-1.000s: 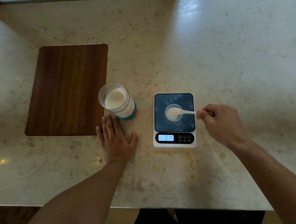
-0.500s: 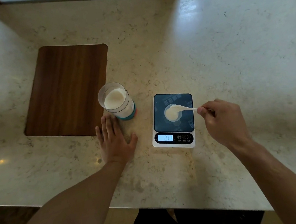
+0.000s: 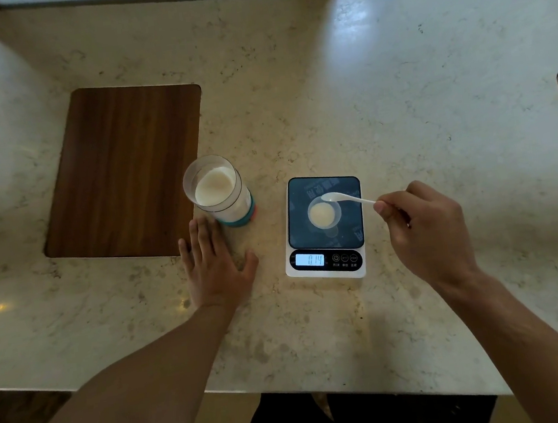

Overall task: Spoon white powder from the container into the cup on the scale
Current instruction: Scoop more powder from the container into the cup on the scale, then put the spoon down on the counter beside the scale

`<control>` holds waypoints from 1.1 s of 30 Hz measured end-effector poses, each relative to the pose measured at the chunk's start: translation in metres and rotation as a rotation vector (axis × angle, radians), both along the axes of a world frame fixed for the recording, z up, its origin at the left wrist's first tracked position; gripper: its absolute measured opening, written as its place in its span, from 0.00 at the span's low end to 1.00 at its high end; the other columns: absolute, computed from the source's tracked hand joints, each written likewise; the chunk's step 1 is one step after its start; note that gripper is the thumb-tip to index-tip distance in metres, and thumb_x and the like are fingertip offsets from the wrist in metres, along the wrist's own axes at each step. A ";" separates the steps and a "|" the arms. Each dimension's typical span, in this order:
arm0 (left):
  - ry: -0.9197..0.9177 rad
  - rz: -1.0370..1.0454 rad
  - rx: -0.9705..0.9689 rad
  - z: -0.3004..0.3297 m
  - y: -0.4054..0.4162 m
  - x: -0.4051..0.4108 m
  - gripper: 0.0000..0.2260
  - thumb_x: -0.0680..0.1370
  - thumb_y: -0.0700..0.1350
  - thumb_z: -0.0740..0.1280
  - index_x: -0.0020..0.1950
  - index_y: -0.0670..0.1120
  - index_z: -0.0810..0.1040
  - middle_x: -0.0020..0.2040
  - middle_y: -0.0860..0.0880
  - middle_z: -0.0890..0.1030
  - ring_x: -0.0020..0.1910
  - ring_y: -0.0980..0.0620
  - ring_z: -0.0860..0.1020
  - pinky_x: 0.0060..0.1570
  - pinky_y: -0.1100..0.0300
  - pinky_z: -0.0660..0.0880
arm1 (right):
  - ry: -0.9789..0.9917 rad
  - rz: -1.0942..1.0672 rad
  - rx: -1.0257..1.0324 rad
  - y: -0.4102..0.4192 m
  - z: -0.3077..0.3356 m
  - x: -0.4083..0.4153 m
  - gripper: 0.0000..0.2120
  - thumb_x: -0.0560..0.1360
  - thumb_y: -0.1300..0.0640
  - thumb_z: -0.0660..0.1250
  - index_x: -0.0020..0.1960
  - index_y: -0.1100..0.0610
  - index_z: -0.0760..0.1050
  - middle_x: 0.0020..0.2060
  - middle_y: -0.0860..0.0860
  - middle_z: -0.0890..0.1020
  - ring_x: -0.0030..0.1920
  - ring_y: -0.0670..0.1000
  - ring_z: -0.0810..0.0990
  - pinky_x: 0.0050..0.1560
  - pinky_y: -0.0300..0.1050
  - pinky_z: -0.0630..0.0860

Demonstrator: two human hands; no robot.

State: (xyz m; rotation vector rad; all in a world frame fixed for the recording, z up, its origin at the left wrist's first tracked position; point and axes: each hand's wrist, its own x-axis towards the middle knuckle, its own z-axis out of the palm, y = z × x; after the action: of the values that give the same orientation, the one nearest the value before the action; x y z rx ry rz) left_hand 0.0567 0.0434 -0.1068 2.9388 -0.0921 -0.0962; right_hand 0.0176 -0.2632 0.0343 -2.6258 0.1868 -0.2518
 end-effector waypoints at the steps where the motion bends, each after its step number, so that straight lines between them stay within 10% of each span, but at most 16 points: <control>1: 0.000 0.000 0.001 0.000 0.000 0.000 0.41 0.76 0.66 0.55 0.81 0.41 0.54 0.81 0.40 0.57 0.82 0.43 0.50 0.79 0.41 0.47 | -0.002 0.002 -0.004 0.000 0.000 0.000 0.05 0.75 0.62 0.72 0.48 0.64 0.84 0.34 0.54 0.78 0.30 0.52 0.72 0.30 0.39 0.69; 12: 0.007 0.000 -0.007 0.003 0.000 -0.001 0.41 0.76 0.66 0.55 0.81 0.41 0.54 0.82 0.40 0.56 0.82 0.44 0.50 0.79 0.41 0.45 | -0.005 -0.080 0.091 0.003 -0.006 -0.005 0.06 0.76 0.60 0.71 0.48 0.62 0.85 0.33 0.53 0.81 0.30 0.51 0.75 0.30 0.44 0.73; 22: 0.023 -0.005 0.002 0.003 0.000 0.000 0.42 0.76 0.66 0.55 0.81 0.39 0.53 0.82 0.40 0.55 0.82 0.44 0.49 0.79 0.42 0.44 | 0.420 -0.562 1.333 0.003 -0.020 -0.004 0.11 0.76 0.56 0.67 0.41 0.58 0.86 0.31 0.48 0.68 0.29 0.46 0.64 0.26 0.40 0.62; 33: -0.003 -0.007 -0.013 0.003 -0.001 -0.002 0.42 0.77 0.66 0.55 0.81 0.41 0.51 0.82 0.40 0.55 0.82 0.44 0.49 0.79 0.41 0.46 | 0.290 -0.497 1.544 0.002 -0.026 -0.018 0.09 0.78 0.59 0.66 0.49 0.60 0.85 0.31 0.48 0.67 0.27 0.45 0.62 0.24 0.37 0.62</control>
State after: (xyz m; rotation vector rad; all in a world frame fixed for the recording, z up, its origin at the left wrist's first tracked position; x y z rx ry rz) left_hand 0.0550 0.0427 -0.1035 2.9262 -0.1038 -0.0916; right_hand -0.0002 -0.2612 0.0086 -1.0326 0.7613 0.1166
